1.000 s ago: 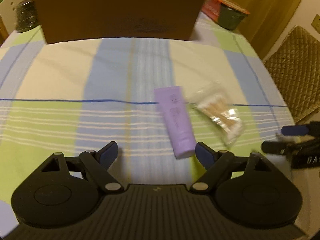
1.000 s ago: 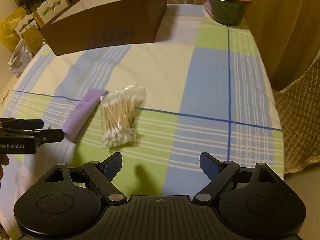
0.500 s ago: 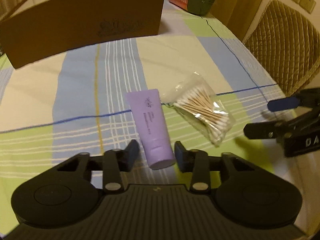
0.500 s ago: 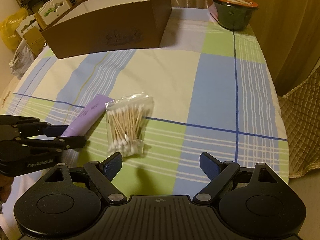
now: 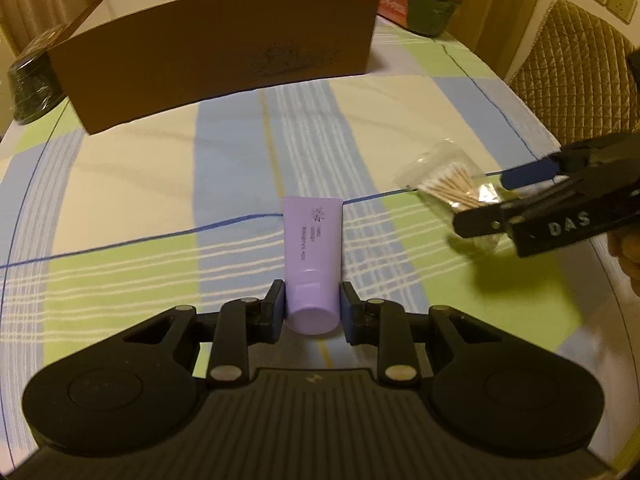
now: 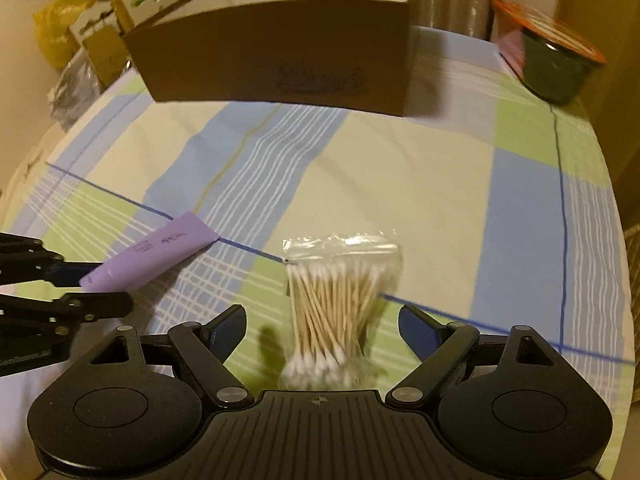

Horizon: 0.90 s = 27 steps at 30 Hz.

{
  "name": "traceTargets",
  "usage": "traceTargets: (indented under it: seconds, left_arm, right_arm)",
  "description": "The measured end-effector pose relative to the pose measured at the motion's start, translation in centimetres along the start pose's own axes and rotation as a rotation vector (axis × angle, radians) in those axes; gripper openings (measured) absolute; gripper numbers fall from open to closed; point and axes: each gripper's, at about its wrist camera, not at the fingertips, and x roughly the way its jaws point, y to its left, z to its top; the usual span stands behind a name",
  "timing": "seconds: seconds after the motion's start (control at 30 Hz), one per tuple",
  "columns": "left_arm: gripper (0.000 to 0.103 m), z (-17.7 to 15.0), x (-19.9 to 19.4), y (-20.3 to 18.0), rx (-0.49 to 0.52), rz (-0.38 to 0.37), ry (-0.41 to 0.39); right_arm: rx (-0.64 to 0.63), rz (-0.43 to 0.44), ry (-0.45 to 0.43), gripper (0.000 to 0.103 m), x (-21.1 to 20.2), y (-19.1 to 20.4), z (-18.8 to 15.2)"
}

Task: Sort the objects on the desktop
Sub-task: 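Grasp the cotton swab bag with the right gripper while the left gripper holds the lavender tube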

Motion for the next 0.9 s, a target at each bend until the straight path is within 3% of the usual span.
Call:
traceTargets:
  seconds: [0.5,0.77,0.83,0.9]
  left_arm:
    - [0.024,-1.3,-0.3,2.0,-0.031,-0.007,0.013]
    - [0.024,-1.8,-0.1,2.1,-0.022,-0.008,0.023]
    - [0.026,-1.8,-0.1,2.1,-0.021,-0.008,0.019]
    - [0.031,-1.9,-0.1,2.1,-0.022,-0.005,0.012]
  right_arm:
    - [-0.02,-0.049,0.032,0.086,1.8,1.4,-0.1]
    - [-0.023,-0.093,0.017,0.053,1.4,1.5,0.2]
    - [-0.026,-0.097,0.013,0.032,1.1,1.5,0.2]
    - [-0.014,-0.089,0.013,0.027,0.8,1.4,0.2]
